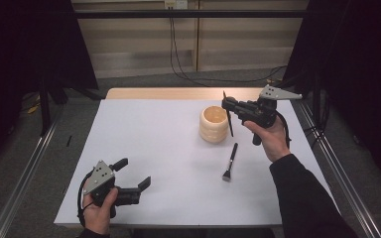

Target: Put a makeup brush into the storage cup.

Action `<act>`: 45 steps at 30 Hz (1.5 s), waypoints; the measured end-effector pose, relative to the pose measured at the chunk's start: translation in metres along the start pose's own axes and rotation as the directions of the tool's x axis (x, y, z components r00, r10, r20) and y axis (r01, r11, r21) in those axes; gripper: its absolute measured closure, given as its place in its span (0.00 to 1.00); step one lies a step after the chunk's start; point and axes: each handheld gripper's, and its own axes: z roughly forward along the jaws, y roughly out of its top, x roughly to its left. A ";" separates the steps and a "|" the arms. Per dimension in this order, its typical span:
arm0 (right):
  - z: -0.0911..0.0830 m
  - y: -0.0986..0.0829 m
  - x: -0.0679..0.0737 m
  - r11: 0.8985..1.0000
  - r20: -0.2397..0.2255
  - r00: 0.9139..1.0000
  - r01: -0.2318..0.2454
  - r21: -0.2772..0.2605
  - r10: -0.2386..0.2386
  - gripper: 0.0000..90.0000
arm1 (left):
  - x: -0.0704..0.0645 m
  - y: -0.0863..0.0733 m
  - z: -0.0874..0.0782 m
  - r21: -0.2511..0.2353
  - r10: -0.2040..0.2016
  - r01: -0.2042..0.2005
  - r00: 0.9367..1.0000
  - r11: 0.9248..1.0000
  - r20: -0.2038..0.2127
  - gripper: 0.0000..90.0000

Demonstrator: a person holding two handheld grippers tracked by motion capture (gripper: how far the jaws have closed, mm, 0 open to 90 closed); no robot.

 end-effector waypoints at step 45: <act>0.083 0.013 -0.042 0.997 0.074 0.997 0.030 0.066 -0.035 0.93 | 0.002 0.000 0.002 0.022 0.015 -0.015 1.000 1.000 0.019 0.02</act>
